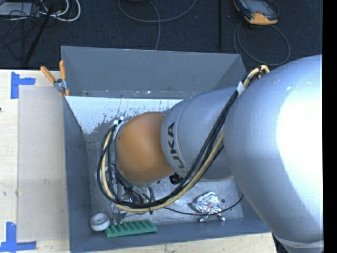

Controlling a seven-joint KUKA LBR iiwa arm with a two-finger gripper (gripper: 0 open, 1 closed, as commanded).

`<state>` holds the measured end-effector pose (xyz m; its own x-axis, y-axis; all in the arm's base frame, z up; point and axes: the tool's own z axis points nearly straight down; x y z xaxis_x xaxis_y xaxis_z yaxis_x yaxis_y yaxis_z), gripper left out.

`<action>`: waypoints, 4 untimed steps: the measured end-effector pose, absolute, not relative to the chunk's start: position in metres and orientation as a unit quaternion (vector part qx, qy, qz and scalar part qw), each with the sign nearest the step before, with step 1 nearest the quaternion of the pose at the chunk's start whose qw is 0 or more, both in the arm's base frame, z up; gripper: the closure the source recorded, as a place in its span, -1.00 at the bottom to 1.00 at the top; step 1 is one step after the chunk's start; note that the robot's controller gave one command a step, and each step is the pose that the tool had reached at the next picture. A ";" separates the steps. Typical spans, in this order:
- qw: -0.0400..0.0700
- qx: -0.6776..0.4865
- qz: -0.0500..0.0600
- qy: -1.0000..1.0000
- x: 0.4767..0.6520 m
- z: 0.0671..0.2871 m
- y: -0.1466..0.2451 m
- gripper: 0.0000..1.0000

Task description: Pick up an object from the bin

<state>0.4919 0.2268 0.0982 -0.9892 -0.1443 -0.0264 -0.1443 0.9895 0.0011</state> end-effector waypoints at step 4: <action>0.000 -0.142 0.000 0.990 0.500 0.075 0.123 1.00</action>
Offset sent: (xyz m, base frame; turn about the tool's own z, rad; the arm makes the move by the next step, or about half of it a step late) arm -0.0190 -0.0800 0.0546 -0.1379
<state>0.5002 0.1226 0.0749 -0.9598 -0.2805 0.0004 -0.2805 0.9598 0.0009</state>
